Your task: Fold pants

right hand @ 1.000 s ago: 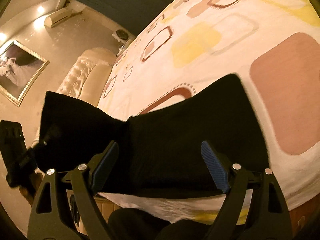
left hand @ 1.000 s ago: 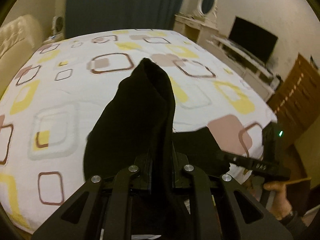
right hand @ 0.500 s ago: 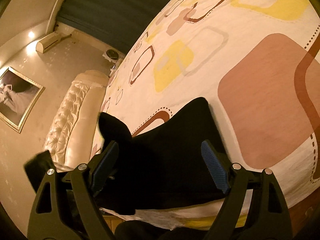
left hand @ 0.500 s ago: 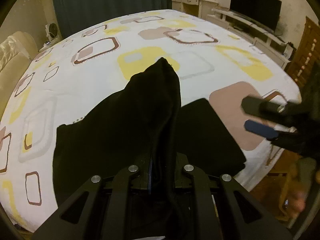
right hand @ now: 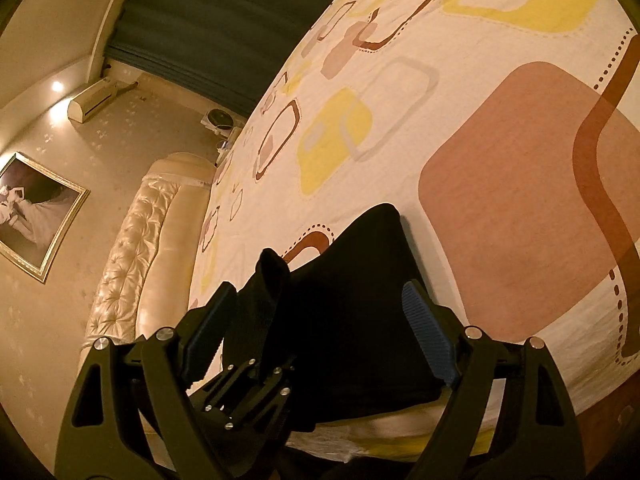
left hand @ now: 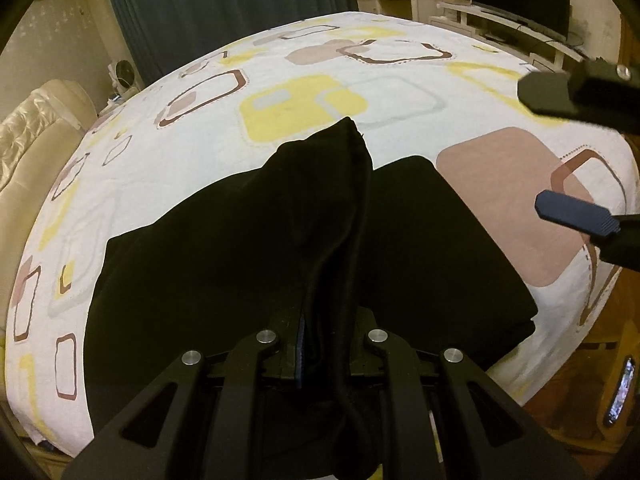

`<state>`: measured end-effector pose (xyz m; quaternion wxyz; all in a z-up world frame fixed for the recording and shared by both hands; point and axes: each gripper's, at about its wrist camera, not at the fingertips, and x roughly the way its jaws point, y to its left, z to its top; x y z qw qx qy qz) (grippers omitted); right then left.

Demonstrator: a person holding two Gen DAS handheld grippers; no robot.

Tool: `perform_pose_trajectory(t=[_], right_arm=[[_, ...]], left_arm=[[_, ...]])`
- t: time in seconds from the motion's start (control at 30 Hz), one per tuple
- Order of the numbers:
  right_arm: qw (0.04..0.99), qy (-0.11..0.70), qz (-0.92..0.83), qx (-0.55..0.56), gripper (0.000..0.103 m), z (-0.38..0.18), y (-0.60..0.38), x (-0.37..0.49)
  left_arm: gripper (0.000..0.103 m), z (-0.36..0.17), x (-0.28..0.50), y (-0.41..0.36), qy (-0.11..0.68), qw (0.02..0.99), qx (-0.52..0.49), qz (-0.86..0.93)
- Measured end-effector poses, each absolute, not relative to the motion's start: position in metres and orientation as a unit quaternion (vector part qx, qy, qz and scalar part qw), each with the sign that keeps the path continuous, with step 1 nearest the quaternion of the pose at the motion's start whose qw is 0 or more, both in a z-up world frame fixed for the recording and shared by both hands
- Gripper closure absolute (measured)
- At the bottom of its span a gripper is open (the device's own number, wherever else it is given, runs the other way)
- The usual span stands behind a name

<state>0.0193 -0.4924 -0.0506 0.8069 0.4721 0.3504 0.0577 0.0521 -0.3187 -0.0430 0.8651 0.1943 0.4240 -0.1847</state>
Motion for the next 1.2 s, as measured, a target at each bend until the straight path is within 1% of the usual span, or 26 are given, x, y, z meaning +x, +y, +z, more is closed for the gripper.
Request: perform_pose_trajectory(t=[0.27,0.5,0.53,0.6,0.67,0.7,0.73,0.83,0.97,1.1,1.2], right_arm=[[0.806,0.349,0.059,0.475,0.018,-0.051,-0.492,0.018],[0.805,0.348,0.059,0.477,0.018,-0.05,-0.493,0.018],[0.805,0.348,0.059,0.476,0.018,-0.049,-0.493,0.018],[0.806,0.347,0.058,0.477,0.018,-0.049,-0.493,0.017],[0.806,0.347,0.059,0.476,0.018,-0.048,-0.494,0.017],[0.806,0.347,0.059,0.476,0.018,-0.047,-0.494,0.018],[0.807,0.346,0.058,0.475,0.018,-0.046,-0.494,0.018],[0.809,0.344,0.059,0.473,0.018,-0.043,-0.493,0.018],[0.811,0.341,0.06,0.472,0.018,-0.039,-0.494,0.018],[0.812,0.34,0.06,0.471,0.018,-0.038,-0.493,0.018],[0.812,0.341,0.06,0.47,0.018,-0.038,-0.493,0.019]], left_arm=[[0.089,-0.047,0.047,-0.325,0.412,0.869,0.214,-0.174],[0.085,-0.04,0.042,-0.325,0.403,0.87,0.214,-0.187],[0.083,-0.039,0.041,-0.326,0.402,0.87,0.214,-0.19],[0.082,-0.037,0.039,-0.328,0.4,0.869,0.21,-0.201],[0.075,-0.035,0.037,-0.33,0.4,0.867,0.206,-0.213],[0.065,-0.034,0.036,-0.332,0.401,0.865,0.206,-0.221],[0.059,-0.033,0.035,-0.333,0.399,0.865,0.206,-0.224],[0.05,-0.028,0.03,-0.335,0.393,0.868,0.202,-0.227],[0.044,-0.018,0.03,-0.328,0.399,0.869,0.181,-0.232],[0.034,-0.003,0.03,-0.313,0.394,0.876,0.159,-0.23],[0.033,0.006,0.032,-0.302,0.387,0.881,0.157,-0.222]])
